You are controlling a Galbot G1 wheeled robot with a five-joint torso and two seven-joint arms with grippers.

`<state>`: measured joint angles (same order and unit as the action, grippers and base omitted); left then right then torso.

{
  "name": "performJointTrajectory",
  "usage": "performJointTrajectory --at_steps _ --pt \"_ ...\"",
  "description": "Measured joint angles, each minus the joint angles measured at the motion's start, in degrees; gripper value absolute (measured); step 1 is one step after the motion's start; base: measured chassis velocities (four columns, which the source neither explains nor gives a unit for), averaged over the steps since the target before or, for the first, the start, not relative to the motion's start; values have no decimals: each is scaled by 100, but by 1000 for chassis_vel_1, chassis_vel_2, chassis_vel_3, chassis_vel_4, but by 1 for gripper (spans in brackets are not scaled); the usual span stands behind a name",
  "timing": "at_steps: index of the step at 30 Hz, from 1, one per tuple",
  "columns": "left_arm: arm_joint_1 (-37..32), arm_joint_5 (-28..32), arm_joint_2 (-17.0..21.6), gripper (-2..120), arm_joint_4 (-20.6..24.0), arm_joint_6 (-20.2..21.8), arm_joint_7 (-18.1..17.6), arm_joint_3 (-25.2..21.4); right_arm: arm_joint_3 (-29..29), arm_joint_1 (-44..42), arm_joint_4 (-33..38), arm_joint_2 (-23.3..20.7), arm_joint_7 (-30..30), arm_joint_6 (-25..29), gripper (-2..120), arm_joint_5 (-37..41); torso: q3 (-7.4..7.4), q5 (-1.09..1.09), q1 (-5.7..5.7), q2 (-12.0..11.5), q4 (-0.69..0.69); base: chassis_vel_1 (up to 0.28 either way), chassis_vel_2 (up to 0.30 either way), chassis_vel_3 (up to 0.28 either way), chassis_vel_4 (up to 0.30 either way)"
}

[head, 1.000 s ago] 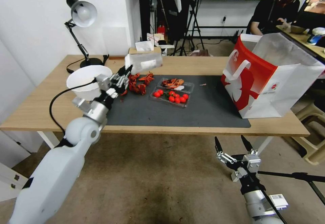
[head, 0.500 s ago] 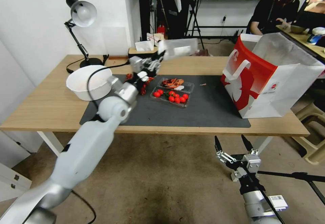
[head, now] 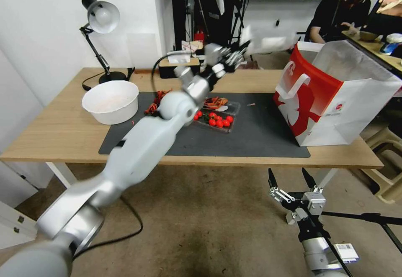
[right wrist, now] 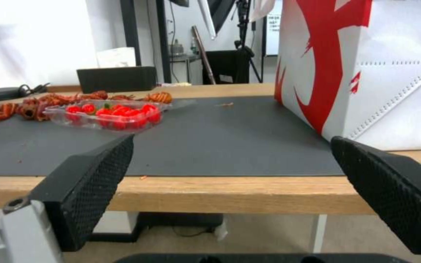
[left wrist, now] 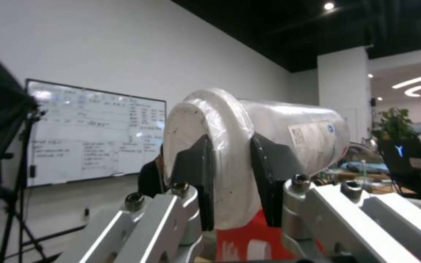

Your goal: Pick up the trash from the table and place it into the takeout bag.

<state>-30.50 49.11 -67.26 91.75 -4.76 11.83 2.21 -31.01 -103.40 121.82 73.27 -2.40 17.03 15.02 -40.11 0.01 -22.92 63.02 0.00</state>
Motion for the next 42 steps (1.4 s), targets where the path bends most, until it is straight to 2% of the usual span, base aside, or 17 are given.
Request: performJointTrajectory --at_steps 2,4,6,8,10,12,14,17,24,28,30,32,33,36,38,40,42 --pt "668 0 -382 17 -399 -8 1 473 -54 -26 9 62 -1 -1 100 -2 0 1 0 0 0 0 0 0 0" --pt "812 -2 -463 17 -485 -9 -6 561 -58 -33 9 76 -1 0 100 -4 0 2 0 0 -1 0 0 0 0" --pt "1566 -39 -870 17 -1017 -42 -48 1007 -63 -41 5 126 1 11 100 -18 0 2 0 0 0 0 0 0 0" --pt "1733 -53 -978 17 -1165 -65 -51 1131 -67 -40 1 130 2 13 100 -18 0 2 0 0 0 0 0 0 0" --pt "2238 -139 -1376 17 -1613 -118 -132 1593 -92 -33 -22 140 3 24 100 -16 0 1 1 0 1 0 0 0 0" --pt "2332 -177 -1483 17 -1708 -124 -162 1695 -99 -30 -30 142 4 27 100 -14 0 2 1 0 -1 0 0 0 0" --pt "2782 -477 -2103 17 -2241 -200 -363 2064 -107 -20 -75 158 9 56 100 -2 0 2 1 0 -2 0 0 0 0" --pt "2998 -803 -2390 17 -2512 -296 -421 2220 -122 -20 -93 153 14 78 100 22 0 1 1 1 0 0 0 0 0" --pt "3332 -1718 -2531 17 -3083 -661 -467 2581 -202 -40 -114 113 34 127 100 112 0 0 1 1 2 0 0 0 0" --pt "3509 -2171 -2518 35 -3373 -765 -465 2775 -226 -45 -136 112 42 170 100 146 0 0 1 1 1 0 0 0 0" --pt "3528 -2185 -2515 37 -3385 -767 -460 2799 -227 -44 -138 113 42 175 100 148 0 0 0 0 1 0 0 0 0" --pt "3585 -2158 -2507 51 -3386 -777 -435 2861 -232 -38 -159 115 45 202 100 164 0 0 1 0 1 0 0 0 0" --pt "3585 -2158 -2507 51 -3386 -777 -435 2861 -232 -38 -159 115 45 202 100 164 0 0 1 0 1 0 0 0 0" --pt "3599 -2117 -2502 63 -3337 -778 -435 2893 -234 -33 -178 118 48 221 100 169 0 0 0 0 0 0 0 0 0" --pt "3599 -2111 -2501 65 -3317 -777 -440 2893 -235 -32 -180 118 48 223 100 171 0 0 0 1 0 0 0 0 0" --pt "3547 -2025 -2496 78 -3104 -707 -505 2890 -233 -20 -187 120 51 225 100 174 0 0 0 1 0 0 0 0 0" --pt "3523 -1985 -2495 80 -3017 -664 -529 2891 -230 -16 -187 121 51 225 100 174 0 0 1 0 0 0 0 0 0"
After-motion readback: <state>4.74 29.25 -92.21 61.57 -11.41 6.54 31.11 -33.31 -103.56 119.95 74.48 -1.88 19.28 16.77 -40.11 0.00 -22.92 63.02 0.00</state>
